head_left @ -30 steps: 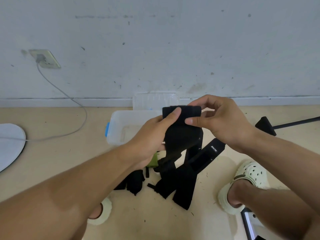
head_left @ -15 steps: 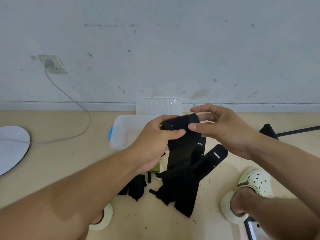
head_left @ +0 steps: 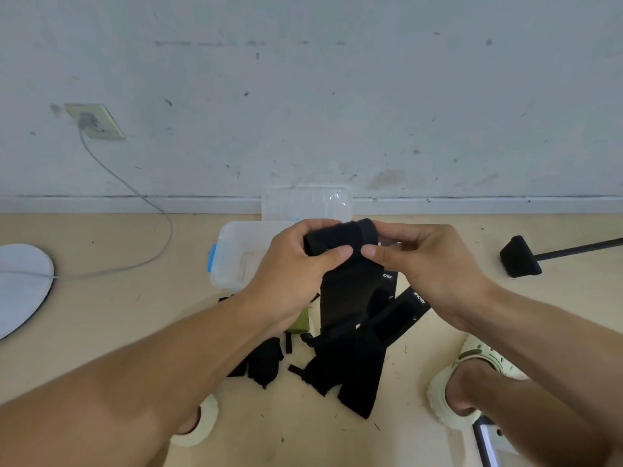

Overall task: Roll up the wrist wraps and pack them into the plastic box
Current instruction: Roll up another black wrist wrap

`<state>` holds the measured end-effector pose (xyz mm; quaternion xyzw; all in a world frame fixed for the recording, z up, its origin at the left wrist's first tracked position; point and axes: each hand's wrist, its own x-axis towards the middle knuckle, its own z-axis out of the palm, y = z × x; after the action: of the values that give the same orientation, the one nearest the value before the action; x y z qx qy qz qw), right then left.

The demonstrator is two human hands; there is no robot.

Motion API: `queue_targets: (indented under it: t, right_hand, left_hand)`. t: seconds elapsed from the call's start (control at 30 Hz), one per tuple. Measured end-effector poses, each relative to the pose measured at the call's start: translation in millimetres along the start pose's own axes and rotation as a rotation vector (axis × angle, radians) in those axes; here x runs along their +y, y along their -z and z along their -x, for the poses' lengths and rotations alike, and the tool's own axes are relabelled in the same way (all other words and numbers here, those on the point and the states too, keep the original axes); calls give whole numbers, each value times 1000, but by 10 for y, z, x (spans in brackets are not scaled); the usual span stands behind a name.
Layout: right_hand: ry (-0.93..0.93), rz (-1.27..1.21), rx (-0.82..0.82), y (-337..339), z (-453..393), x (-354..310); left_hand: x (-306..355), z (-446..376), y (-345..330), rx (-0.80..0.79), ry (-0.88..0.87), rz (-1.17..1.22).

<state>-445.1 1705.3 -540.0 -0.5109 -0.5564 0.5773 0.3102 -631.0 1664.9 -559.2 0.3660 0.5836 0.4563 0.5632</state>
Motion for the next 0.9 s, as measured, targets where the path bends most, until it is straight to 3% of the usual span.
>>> queue_targets:
  t: [0.1, 0.23, 0.53, 0.9]
  right_hand:
    - [26, 29, 16, 23, -40, -3]
    - [25, 82, -104, 93, -64, -79]
    - [131, 44, -61, 87, -57, -129]
    - [-108, -118, -207, 162, -101, -157]
  left_hand:
    - [74, -1, 24, -11, -17, -4]
    - [85, 30, 15, -35, 2, -9]
    - [123, 82, -37, -138, 227, 155]
    - [204, 91, -9, -109, 196, 379]
